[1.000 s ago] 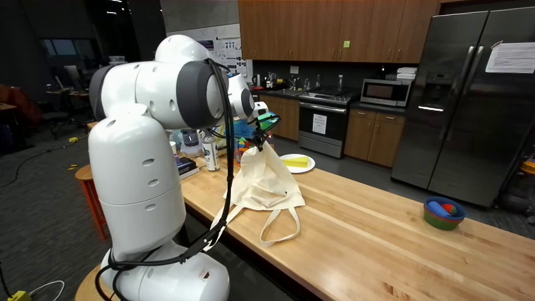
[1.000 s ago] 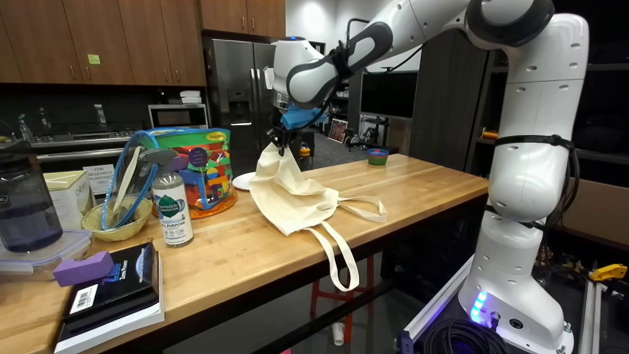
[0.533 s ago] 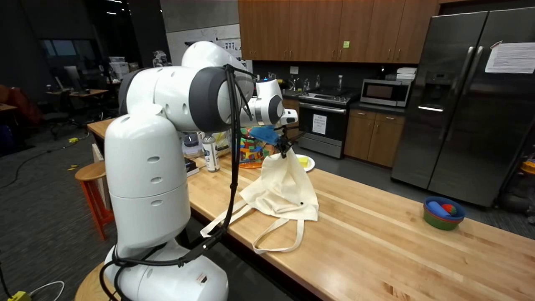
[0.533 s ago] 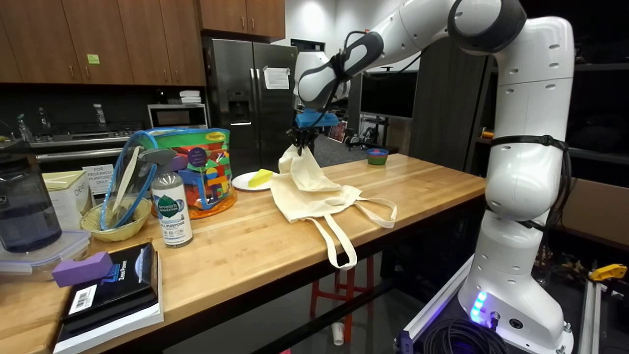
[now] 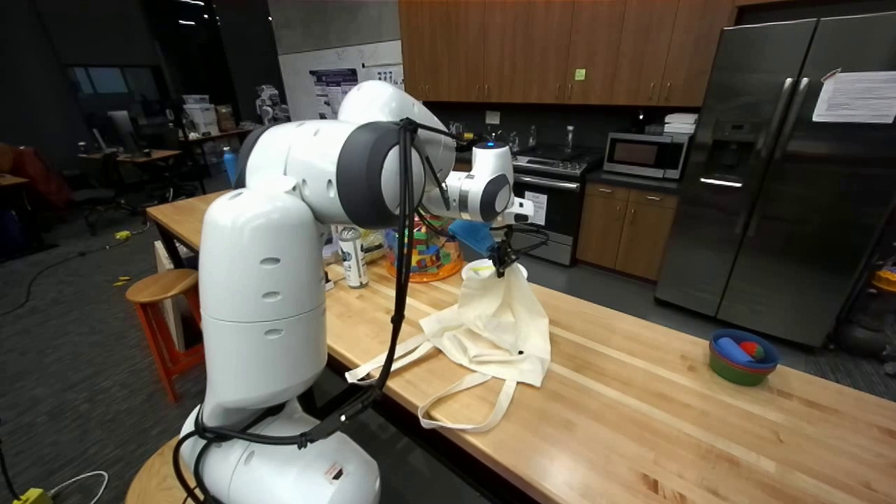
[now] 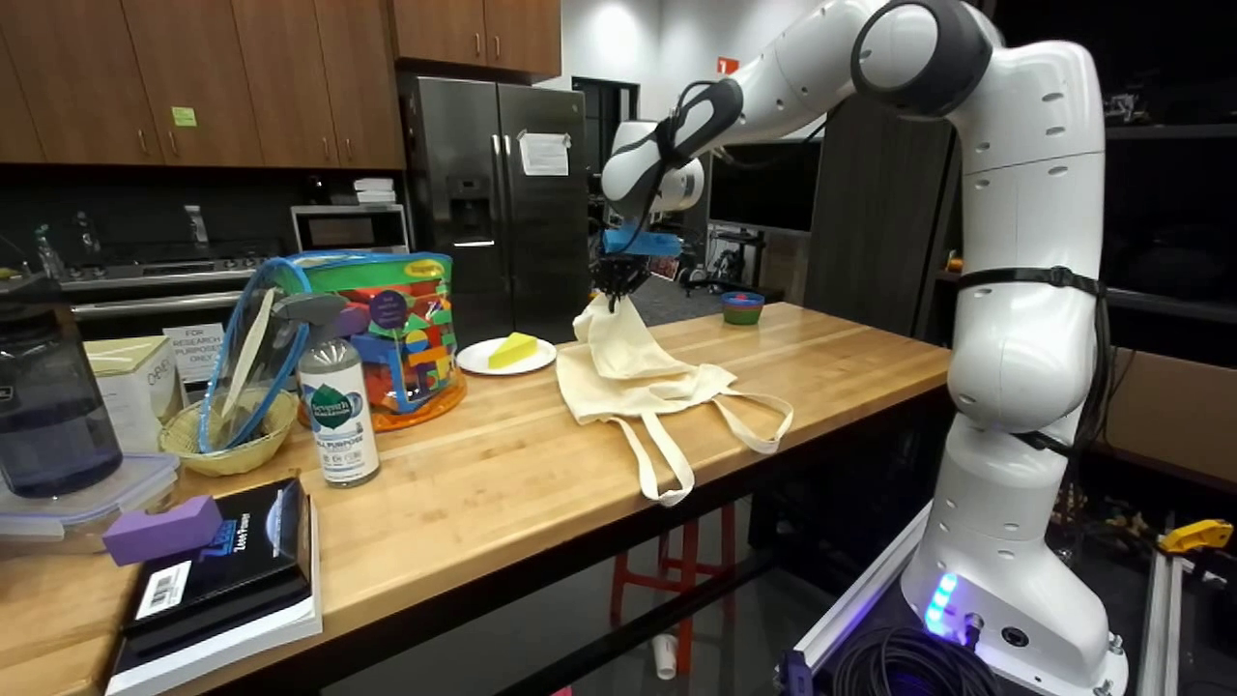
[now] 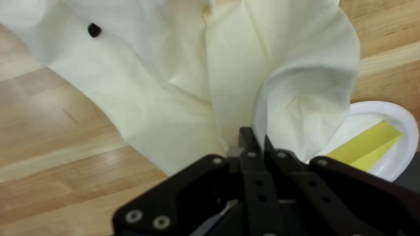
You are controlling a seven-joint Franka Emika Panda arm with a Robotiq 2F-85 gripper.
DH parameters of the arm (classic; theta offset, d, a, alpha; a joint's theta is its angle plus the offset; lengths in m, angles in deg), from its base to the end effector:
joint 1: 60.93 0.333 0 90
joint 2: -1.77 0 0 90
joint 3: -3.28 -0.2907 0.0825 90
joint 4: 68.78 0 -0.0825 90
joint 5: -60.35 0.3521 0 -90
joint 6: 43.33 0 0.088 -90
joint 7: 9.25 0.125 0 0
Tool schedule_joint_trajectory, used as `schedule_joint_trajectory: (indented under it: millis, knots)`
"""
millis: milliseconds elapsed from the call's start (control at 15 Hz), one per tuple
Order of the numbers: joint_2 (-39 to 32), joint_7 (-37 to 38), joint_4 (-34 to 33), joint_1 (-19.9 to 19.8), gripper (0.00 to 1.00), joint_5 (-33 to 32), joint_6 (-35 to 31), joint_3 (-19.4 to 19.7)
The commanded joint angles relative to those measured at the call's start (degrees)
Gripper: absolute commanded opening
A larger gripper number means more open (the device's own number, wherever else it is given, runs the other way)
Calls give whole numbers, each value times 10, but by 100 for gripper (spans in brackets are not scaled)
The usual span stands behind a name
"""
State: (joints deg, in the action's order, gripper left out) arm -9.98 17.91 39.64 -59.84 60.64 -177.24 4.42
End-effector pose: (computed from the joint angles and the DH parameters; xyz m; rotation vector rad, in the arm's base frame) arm 0.6010 0.0001 0.3947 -2.9777 0.7241 -0.3590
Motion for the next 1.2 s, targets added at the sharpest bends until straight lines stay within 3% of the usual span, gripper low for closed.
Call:
schedule_joint_trajectory:
  millis: [0,467,1133]
  knots:
    - [-25,-34,-31,-23,1,50,24,14]
    - [-78,-66,-65,-67,1,111,38,38]
    - [-118,-60,-110,-102,1,132,57,61]
